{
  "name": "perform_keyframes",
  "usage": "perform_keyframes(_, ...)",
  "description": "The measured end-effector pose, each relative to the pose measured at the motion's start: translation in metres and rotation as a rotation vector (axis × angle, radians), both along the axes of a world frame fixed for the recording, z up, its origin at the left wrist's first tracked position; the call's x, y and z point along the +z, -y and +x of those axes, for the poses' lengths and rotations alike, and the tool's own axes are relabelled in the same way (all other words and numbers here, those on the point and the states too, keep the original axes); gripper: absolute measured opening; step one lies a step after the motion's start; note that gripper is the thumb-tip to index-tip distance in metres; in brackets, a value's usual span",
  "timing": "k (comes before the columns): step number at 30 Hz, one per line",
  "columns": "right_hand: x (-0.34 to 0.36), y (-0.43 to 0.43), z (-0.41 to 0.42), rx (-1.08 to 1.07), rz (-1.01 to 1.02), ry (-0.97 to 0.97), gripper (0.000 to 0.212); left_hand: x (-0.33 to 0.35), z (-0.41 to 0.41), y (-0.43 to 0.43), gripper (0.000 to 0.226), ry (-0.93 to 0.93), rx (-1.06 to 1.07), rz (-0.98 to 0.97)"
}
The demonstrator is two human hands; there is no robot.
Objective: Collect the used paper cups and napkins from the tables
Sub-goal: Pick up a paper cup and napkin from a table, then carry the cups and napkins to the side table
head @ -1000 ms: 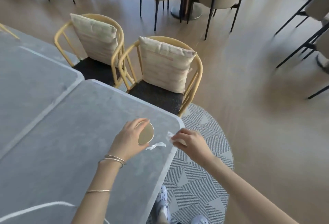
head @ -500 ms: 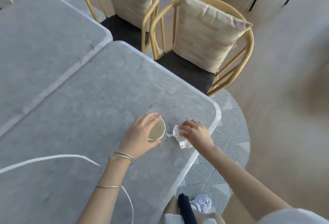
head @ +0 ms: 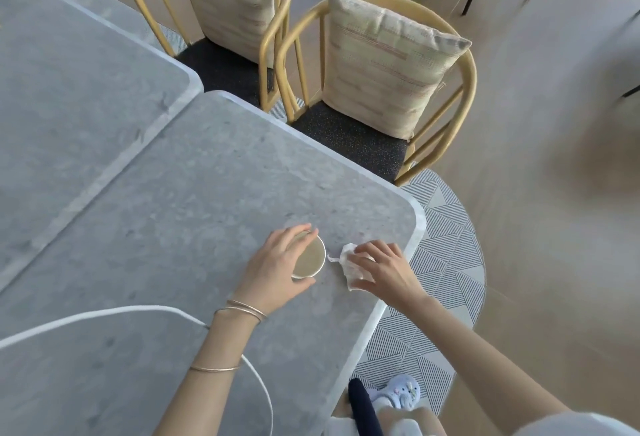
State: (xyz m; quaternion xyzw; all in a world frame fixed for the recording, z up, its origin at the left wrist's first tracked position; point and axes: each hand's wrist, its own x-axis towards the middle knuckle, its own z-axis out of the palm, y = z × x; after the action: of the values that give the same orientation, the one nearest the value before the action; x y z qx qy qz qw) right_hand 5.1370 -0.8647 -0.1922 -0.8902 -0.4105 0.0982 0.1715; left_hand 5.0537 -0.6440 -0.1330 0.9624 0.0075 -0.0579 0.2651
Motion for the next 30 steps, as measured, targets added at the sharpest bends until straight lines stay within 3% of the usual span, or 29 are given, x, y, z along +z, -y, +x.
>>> perform_keyframes(5,-0.004,0.003,-0.003,-0.033,0.129,0.087,0.021,0.002,0.003,0.003,0.074,-0.002,-0.026,0.002)
perform_keyframes(11,0.012,0.026,-0.003,-0.227,0.14,0.048,0.026,0.016,0.024,0.027,0.074,-0.01,-0.141,0.031)
perform_keyframes(16,0.065,0.096,0.004,-0.461,0.213,0.056,0.016,0.045,0.065,0.078,0.073,0.066,-0.294,0.06)
perform_keyframes(23,0.159,0.243,-0.014,-0.907,0.308,0.168,0.01,0.108,0.119,0.224,0.075,0.165,-0.627,0.055)
perform_keyframes(30,0.247,0.413,-0.103,-1.226,0.3,0.38,0.013,0.179,0.113,0.42,0.073,0.324,-0.942,0.024)
